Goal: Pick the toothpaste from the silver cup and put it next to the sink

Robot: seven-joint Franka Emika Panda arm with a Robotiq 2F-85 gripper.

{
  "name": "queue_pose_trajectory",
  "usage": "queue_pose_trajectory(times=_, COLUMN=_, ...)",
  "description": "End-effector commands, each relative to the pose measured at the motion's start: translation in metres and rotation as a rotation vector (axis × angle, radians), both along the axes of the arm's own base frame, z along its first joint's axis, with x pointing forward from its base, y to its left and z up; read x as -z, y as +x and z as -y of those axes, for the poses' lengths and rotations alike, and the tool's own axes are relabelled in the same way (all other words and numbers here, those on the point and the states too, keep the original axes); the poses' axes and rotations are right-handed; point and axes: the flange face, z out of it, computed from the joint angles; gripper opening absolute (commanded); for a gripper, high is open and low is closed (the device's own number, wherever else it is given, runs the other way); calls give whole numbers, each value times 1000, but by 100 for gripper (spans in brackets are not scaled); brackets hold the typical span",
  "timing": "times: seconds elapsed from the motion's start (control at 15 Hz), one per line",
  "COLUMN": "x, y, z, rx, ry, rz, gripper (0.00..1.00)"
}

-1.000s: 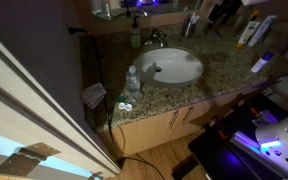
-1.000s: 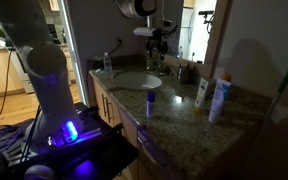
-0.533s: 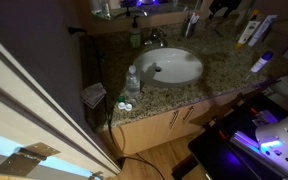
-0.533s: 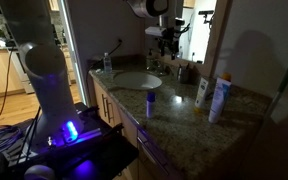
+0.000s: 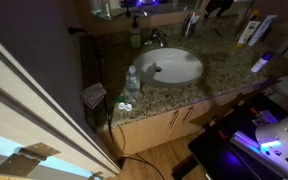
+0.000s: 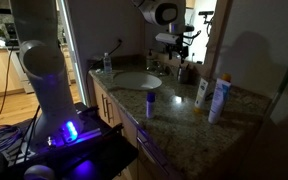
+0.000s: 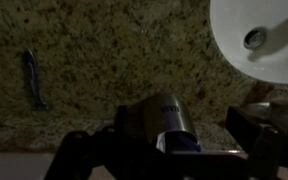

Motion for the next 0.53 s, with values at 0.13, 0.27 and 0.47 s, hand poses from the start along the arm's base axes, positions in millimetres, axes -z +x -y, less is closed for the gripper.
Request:
queue_pose_trajectory(times=0.13, x=-12, y=34, z=15, rx=61, ry=12, rz=55, gripper=100)
queue_pose_trajectory(times=0.27, x=-12, y=45, z=15, rx=75, ry=11, rz=65, gripper=100)
queue_pose_trajectory(times=0.47, x=14, y=54, z=20, rx=32, ry=-21, rz=68, gripper=100)
